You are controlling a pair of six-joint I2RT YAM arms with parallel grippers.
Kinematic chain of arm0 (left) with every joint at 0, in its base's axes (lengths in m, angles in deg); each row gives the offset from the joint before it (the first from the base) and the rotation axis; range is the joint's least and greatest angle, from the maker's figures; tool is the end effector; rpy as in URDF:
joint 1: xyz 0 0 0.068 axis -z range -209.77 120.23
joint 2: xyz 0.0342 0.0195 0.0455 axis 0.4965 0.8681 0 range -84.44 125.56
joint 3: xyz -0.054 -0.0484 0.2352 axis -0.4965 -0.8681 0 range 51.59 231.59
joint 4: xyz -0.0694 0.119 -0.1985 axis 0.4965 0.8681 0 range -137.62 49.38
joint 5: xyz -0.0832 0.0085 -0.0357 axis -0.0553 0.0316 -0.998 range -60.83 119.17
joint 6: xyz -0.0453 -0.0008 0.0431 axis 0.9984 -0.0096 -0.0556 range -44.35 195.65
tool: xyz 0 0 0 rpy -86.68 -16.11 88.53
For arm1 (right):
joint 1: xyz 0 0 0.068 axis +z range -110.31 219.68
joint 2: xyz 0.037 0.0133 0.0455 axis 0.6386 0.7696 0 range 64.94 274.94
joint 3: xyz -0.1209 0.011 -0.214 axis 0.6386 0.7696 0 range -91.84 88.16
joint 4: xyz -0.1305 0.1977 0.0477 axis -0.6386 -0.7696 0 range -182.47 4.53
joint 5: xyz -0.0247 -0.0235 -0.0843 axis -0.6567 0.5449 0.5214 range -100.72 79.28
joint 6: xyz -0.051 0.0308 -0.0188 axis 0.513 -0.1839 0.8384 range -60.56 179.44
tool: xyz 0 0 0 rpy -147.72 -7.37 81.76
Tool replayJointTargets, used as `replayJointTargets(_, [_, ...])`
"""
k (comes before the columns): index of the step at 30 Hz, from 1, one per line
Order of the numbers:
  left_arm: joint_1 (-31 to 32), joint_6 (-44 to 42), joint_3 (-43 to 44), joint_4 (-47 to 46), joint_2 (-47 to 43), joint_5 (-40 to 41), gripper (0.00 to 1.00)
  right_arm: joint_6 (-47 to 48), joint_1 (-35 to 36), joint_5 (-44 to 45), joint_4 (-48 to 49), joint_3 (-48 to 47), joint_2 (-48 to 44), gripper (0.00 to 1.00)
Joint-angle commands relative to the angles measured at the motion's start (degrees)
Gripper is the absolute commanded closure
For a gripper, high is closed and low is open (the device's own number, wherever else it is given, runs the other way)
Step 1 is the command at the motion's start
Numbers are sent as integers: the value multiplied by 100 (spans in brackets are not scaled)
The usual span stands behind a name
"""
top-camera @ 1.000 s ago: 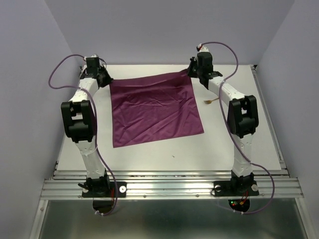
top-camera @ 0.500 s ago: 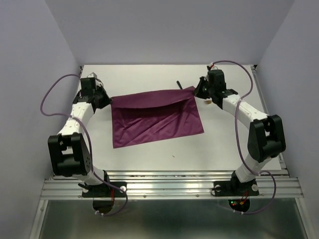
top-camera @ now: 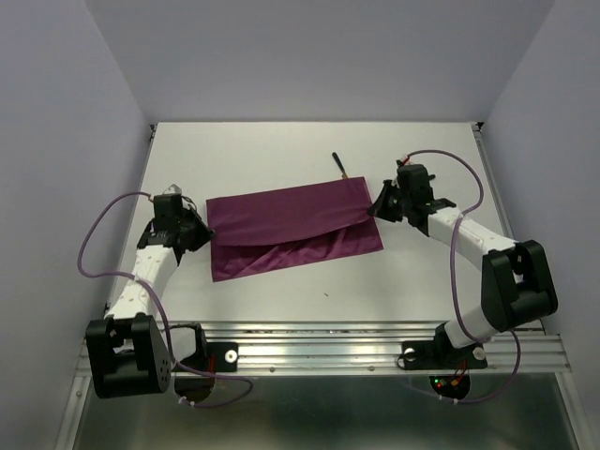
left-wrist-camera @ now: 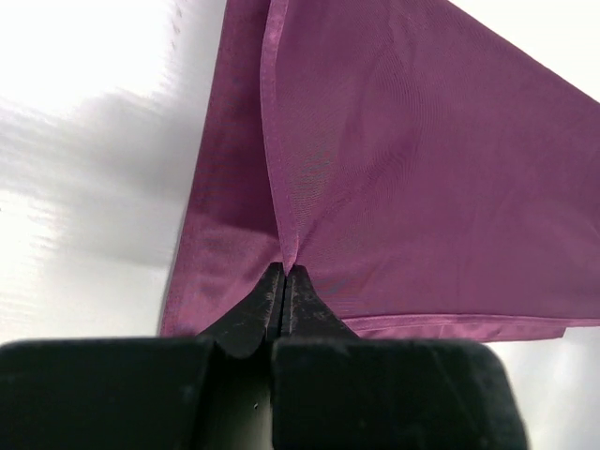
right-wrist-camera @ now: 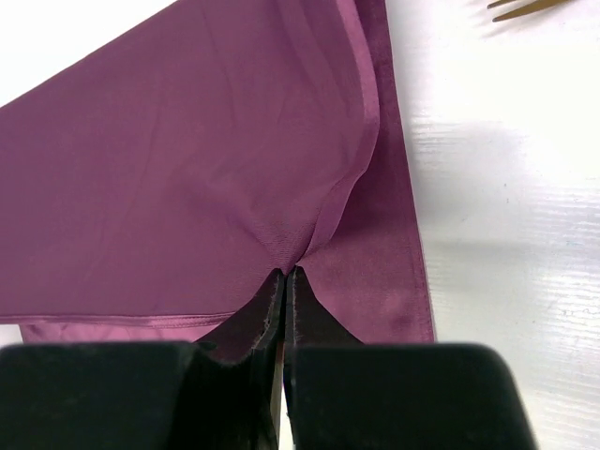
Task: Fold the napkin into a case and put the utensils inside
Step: Fold and flatten the napkin at the center of the board.
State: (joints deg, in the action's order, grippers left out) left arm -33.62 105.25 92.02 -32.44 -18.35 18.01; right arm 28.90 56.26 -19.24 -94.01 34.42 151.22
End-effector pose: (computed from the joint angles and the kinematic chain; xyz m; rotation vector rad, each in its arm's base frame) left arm 0.2433 0.0072 0.2078 -0.5653 2.2389 -0.4548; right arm 0.3017 0.0972 0.2000 0.2067 2.3417 0.5876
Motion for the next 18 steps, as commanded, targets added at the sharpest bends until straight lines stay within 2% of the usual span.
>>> replayJointTargets(1, [17,238,-228,-191,-333,0,100,-197,30,-71,326,117,-261,99])
replayJointTargets(18, [52,520,-254,477,-799,26,100,-241,30,183,326,276,-401,99])
